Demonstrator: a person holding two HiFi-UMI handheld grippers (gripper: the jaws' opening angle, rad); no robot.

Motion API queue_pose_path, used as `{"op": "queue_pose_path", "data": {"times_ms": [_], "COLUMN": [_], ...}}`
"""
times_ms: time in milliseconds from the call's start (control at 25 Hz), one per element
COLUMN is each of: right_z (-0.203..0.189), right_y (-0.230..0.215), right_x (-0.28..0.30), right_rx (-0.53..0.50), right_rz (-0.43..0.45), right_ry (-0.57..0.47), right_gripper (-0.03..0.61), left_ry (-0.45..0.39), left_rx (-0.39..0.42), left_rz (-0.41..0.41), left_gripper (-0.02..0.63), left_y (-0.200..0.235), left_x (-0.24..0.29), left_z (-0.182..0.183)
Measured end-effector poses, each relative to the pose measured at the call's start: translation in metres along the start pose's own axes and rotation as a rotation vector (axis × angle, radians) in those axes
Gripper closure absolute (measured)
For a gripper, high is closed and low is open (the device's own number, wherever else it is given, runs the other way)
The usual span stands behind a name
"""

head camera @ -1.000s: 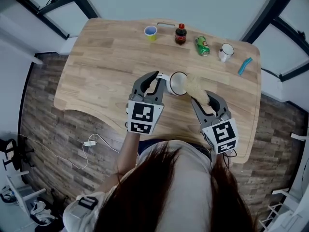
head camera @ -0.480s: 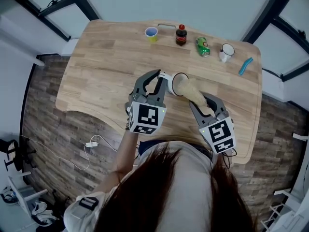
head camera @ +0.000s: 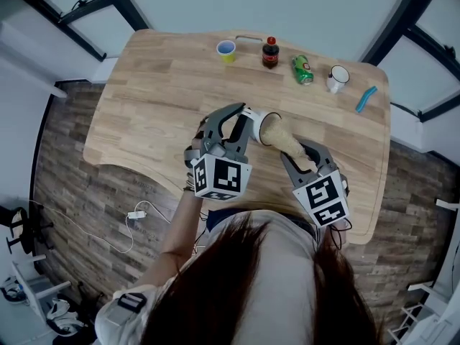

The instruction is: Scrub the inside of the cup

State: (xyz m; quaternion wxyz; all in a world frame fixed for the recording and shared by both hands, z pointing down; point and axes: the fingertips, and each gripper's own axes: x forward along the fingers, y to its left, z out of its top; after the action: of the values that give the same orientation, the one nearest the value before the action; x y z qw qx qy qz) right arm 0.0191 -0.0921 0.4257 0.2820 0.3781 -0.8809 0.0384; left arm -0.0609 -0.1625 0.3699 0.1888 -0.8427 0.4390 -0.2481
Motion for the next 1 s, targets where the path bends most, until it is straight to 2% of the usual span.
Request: {"op": "queue_pose_path", "data": {"times_ms": [160, 680, 1000], "right_z": [-0.006, -0.017, -0.025], "right_y": [0.002, 0.005, 0.009], "right_x": [0.002, 0.012, 0.017], "right_rx": [-0.010, 0.030, 0.055], "right_rz": [0.010, 0.040, 0.065], "right_ry": [0.040, 0.139, 0.208], "right_gripper": [0.434, 0.433, 0.434], "left_ry": [-0.001, -0.011, -0.045], "left_rx": [0.077, 0.177, 0.312], "left_rz": [-0.018, -0.063, -0.096], "left_gripper": [0.560, 0.560, 0.560], "left_y": [-0.007, -0.016, -0.028], "left_x": [0.002, 0.011, 0.016], "left_z": [0.004, 0.001, 0.006]}}
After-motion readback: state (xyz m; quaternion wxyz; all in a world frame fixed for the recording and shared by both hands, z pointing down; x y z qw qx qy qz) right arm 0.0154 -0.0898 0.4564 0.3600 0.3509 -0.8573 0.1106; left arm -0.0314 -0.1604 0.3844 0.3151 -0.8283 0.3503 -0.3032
